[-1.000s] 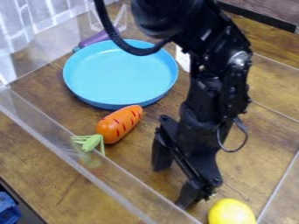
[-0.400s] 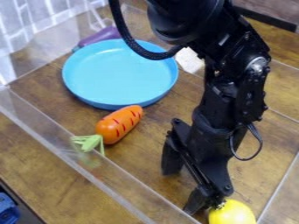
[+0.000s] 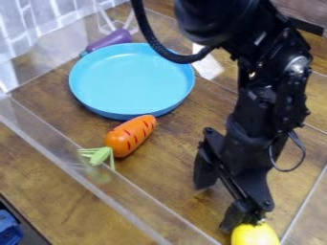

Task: Put the lemon on the blue tray

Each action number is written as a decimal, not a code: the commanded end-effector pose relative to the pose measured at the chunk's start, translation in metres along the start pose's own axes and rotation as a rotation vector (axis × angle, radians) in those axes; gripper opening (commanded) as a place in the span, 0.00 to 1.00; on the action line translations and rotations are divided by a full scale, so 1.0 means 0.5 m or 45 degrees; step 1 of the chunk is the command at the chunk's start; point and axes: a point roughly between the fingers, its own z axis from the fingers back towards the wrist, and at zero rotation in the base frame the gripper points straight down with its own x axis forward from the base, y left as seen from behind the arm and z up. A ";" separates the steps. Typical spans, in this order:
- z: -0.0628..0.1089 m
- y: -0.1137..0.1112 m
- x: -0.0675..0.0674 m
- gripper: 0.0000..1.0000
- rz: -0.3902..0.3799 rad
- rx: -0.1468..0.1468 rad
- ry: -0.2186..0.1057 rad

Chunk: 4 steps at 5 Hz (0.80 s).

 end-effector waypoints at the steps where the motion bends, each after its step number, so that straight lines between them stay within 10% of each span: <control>1: 0.009 -0.027 0.023 1.00 -0.053 -0.008 -0.051; 3: 0.009 -0.062 0.037 1.00 -0.044 -0.024 -0.076; 4: 0.011 -0.086 0.037 0.00 -0.006 -0.032 -0.088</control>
